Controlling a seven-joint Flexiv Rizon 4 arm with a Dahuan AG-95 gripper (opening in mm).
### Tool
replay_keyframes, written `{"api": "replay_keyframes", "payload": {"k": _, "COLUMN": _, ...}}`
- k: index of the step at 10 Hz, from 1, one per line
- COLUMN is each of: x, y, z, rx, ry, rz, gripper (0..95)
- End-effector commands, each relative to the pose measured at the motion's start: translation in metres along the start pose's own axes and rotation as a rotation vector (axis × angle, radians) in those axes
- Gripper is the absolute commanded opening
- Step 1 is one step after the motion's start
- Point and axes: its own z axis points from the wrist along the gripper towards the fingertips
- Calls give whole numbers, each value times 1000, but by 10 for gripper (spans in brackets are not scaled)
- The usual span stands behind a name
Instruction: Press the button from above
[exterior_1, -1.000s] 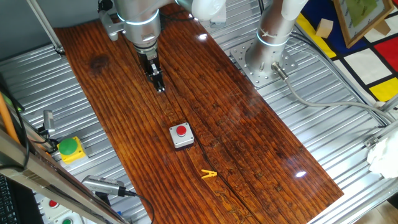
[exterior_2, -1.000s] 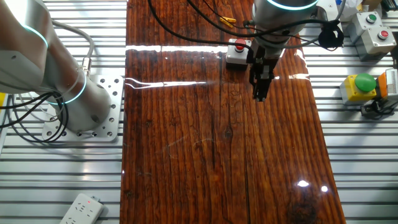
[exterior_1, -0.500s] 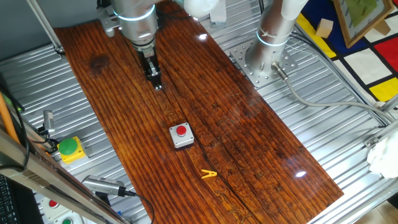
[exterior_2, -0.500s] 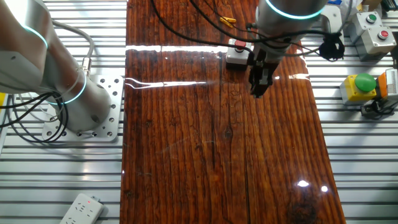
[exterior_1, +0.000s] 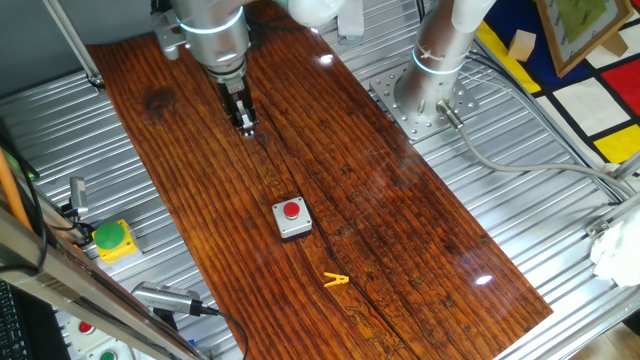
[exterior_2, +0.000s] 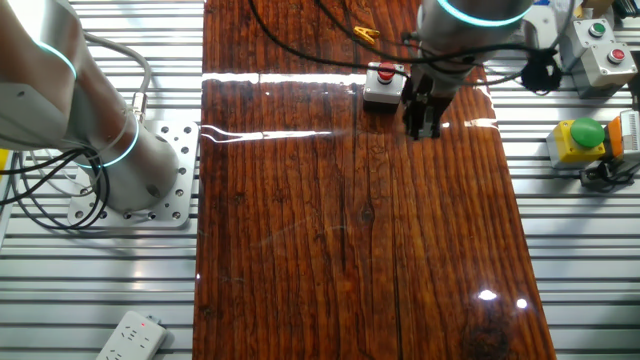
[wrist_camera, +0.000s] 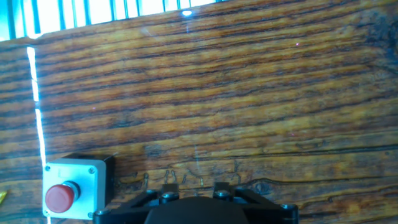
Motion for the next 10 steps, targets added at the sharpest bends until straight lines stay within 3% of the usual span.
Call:
{"api": "replay_keyframes", "payload": {"k": 1, "x": 1, "y": 2, "z": 1, "rx": 0, "ry": 3, "rz": -4, "gripper": 0}}
{"api": "replay_keyframes", "payload": {"k": 10, "x": 1, "y": 2, "z": 1, "rx": 0, "ry": 3, "rz": -4, "gripper": 0}}
